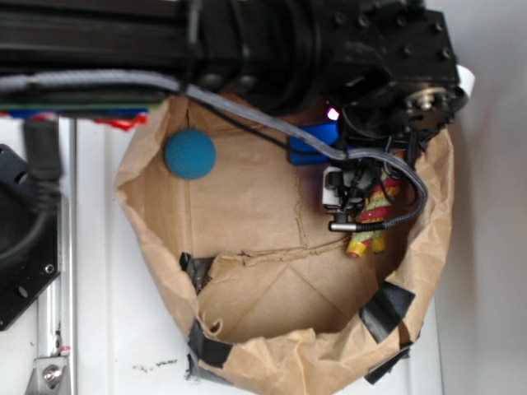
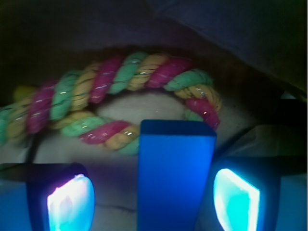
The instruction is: Grab the blue block.
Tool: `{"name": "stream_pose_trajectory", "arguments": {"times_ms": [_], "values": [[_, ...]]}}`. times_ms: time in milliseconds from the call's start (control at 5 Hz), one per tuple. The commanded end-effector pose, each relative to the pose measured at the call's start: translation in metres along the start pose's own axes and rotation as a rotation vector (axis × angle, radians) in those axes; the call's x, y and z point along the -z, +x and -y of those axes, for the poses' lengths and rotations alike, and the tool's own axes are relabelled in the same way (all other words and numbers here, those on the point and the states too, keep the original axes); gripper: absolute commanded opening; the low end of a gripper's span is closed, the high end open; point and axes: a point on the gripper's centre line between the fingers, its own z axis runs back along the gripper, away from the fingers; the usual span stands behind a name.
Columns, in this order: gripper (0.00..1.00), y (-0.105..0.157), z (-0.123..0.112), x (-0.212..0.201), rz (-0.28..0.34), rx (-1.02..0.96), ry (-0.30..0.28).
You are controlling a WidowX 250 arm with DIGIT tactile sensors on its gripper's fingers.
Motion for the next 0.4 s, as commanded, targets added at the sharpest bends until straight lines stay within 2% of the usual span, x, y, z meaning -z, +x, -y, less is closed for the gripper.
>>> {"name": "stream_pose_trajectory", "arguments": {"times_ms": [0, 200], "values": [[1.0, 0.0142, 0.0094, -0.0056, 0.035, 0.048, 0.042], [0.0, 0.0132, 0.0099, -0.0052, 0.044, 0.041, 0.032]]}}
